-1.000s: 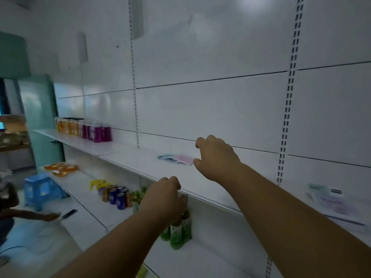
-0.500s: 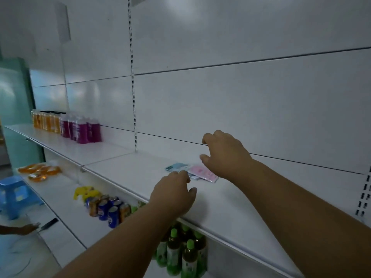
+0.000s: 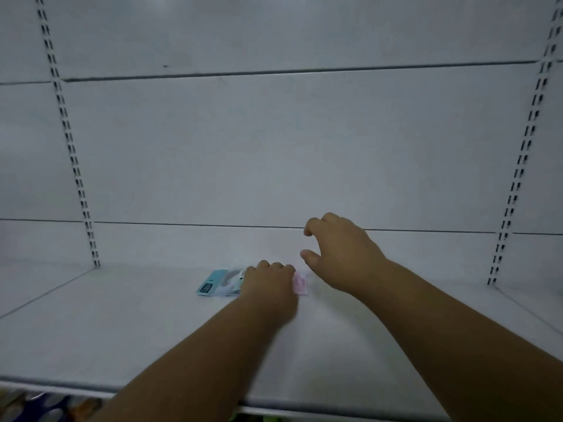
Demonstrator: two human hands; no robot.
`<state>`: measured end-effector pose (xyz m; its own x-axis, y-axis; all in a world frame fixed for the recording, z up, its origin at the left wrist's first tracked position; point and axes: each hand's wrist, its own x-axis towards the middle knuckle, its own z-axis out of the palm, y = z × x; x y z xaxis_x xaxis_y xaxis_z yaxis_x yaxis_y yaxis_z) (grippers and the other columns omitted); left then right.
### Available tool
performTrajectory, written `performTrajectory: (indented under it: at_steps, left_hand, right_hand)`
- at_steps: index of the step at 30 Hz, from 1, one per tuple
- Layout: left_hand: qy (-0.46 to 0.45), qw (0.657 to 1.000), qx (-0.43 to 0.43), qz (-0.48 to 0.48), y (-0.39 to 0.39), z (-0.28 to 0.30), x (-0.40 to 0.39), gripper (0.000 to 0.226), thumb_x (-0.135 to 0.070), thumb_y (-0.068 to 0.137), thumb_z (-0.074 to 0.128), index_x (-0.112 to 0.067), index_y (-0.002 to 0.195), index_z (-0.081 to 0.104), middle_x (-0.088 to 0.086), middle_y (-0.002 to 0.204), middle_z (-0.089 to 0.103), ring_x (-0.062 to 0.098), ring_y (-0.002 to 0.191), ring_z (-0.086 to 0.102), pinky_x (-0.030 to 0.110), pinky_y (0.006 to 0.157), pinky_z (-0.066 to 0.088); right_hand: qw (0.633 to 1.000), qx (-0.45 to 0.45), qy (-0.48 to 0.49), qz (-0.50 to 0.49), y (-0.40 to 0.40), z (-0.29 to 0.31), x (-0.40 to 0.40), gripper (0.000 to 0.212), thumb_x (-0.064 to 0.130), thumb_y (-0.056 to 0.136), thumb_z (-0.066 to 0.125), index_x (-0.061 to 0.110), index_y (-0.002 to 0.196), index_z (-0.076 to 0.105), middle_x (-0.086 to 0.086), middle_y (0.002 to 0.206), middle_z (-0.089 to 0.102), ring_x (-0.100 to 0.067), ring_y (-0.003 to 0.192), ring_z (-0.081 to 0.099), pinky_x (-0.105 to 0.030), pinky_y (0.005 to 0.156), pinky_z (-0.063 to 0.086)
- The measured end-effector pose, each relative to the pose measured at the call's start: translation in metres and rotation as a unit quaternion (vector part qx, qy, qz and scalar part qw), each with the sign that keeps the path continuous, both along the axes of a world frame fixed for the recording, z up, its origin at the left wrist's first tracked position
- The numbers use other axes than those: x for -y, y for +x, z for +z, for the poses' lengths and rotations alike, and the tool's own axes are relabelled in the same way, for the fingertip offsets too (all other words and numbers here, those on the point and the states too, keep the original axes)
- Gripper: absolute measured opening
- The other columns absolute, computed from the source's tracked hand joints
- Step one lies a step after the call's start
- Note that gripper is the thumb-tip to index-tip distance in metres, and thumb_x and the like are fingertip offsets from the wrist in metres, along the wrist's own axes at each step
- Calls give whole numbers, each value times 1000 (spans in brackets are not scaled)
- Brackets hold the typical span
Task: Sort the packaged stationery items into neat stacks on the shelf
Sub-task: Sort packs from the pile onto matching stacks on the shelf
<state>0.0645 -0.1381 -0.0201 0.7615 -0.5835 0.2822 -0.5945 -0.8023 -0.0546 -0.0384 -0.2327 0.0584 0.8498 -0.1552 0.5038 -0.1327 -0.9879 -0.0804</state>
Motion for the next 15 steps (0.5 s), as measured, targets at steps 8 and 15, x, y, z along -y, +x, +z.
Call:
performTrajectory:
  at_steps: [8,15]
  left_hand:
    - [109,975,133,-142,4,5,-11,26,-26,94,50,-21,118,59,4,115,64,24,107,53,40,95,38]
    - [-8,955,253,-154,13,33,-76,19,-17,78,59,-16,97,63,3,89,63,28,85,53,37,70,41]
  right_hand:
    - [997,-3,52,-55,6,-11,-7,35,38,91,55,22,122,55,-2,119,58,-21,106,57,-35,91,48]
    - [997,7,65,-42,23,-12,-8,32,34,94,51,19,121,56,-3,115,59,-22,104,58,-36,89,48]
